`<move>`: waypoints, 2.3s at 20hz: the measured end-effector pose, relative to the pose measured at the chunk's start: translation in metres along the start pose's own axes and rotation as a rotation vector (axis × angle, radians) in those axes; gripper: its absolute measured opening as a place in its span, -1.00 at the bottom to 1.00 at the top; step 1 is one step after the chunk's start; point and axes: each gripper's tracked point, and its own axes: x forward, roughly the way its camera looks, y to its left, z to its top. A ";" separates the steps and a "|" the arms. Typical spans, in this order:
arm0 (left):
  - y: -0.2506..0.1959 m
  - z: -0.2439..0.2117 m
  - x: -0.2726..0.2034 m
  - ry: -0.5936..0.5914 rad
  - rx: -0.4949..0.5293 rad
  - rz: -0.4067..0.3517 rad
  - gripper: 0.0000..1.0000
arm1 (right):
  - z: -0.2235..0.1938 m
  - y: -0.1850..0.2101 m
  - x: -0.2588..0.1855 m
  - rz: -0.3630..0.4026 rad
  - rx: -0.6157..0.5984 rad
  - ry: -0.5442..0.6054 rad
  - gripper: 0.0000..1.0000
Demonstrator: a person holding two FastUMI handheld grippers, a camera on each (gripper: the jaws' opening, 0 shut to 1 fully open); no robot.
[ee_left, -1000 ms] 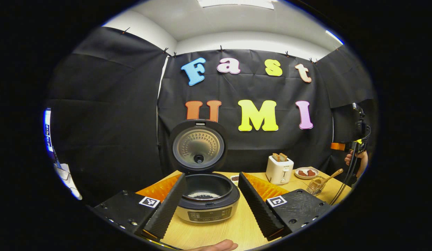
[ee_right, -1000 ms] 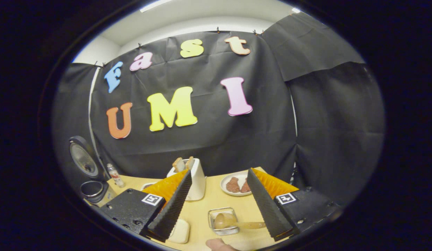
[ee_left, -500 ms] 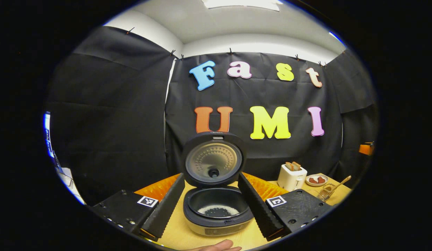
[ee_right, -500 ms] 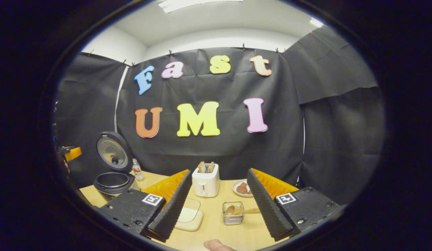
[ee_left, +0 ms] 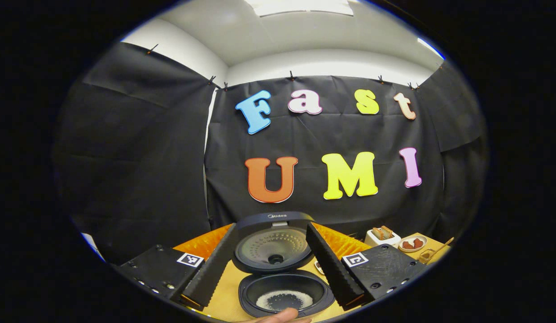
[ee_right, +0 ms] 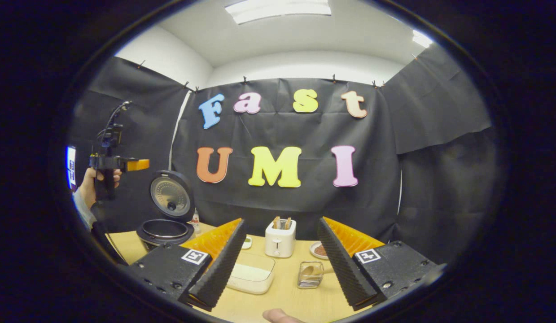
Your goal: Close the left gripper, press the button to open the rice cooker; take a wooden spoon from the chopstick holder with the right hand, scoop a spoonful of rice and pour it into the rice cooker, then put the wooden spoon back into the chopstick holder.
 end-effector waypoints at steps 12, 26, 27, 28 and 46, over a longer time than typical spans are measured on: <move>-0.006 0.001 0.146 0.020 -0.015 0.056 0.92 | -0.025 -0.022 -0.009 0.009 0.091 0.004 0.96; -0.001 -0.064 0.143 0.264 -0.085 0.069 0.99 | -0.036 -0.025 -0.021 -0.011 0.134 0.029 1.00; -0.004 -0.066 0.135 0.268 -0.085 0.065 0.99 | -0.038 -0.019 -0.021 0.003 0.145 0.041 1.00; -0.006 -0.069 0.126 0.288 -0.090 0.060 0.99 | -0.041 -0.014 -0.023 0.019 0.154 0.052 1.00; -0.044 -0.170 0.000 0.474 -0.097 -0.001 0.92 | -0.057 0.012 -0.056 0.019 0.195 0.066 0.90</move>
